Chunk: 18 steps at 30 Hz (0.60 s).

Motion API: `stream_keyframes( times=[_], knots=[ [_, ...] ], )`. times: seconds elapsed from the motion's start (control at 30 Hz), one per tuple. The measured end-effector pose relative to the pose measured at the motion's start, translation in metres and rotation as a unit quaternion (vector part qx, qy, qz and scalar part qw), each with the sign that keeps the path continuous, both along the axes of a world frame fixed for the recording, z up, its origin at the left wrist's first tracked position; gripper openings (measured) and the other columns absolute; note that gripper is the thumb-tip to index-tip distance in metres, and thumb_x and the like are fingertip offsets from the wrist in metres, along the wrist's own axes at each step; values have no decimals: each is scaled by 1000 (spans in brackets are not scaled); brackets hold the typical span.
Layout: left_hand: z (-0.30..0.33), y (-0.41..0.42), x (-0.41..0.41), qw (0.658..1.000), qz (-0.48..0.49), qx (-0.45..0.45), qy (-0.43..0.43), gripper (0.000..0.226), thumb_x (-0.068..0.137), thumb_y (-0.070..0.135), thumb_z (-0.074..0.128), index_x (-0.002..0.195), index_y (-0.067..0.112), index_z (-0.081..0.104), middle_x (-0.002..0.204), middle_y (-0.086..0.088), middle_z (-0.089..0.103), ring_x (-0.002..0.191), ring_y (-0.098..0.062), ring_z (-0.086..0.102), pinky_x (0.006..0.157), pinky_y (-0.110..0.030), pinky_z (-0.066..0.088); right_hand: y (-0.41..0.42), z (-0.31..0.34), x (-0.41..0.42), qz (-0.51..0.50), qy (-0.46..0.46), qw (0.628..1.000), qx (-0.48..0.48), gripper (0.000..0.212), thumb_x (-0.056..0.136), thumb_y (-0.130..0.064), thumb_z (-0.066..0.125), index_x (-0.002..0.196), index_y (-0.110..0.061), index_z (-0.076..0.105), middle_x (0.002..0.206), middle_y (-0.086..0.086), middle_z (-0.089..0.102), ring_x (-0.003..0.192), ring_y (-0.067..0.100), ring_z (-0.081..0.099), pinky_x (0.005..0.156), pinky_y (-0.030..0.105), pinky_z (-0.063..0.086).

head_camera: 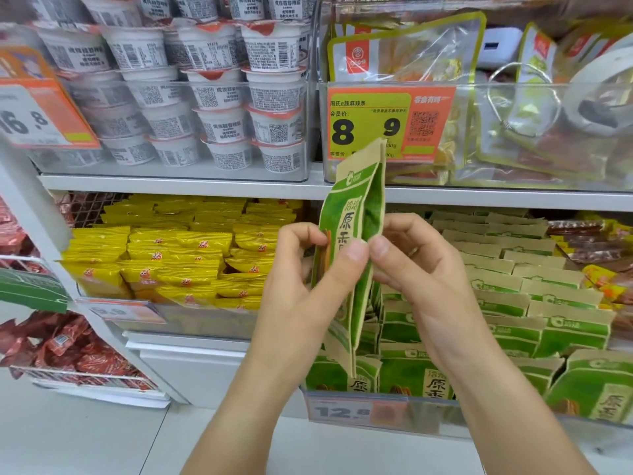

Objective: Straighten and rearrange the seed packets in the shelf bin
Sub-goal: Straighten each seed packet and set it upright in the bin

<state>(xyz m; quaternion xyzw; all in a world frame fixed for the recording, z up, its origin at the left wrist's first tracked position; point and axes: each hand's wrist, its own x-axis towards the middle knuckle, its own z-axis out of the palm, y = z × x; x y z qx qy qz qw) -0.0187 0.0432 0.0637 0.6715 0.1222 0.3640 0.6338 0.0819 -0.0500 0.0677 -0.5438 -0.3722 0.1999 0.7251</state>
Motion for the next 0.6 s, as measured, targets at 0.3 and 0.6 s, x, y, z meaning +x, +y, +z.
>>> stream_keyframes(
  times=[0.3,0.6],
  knots=[
    [-5,13,-6,997,-36,39,57,41,70,53,63,90,20,49,83,11,65,77,-11,61,68,-33,51,4,6,1,25,73,997,-6,36,74,-48,62,90,-16,68,94,1,73,93,13,68,83,23,53],
    [-11,19,-8,996,-46,-40,60,47,69,55,58,91,14,55,98,-31,55,96,-51,57,76,-66,48,7,5,-3,25,68,996,-51,31,84,-38,55,87,-10,69,94,2,73,95,15,68,90,26,52]
  ],
)
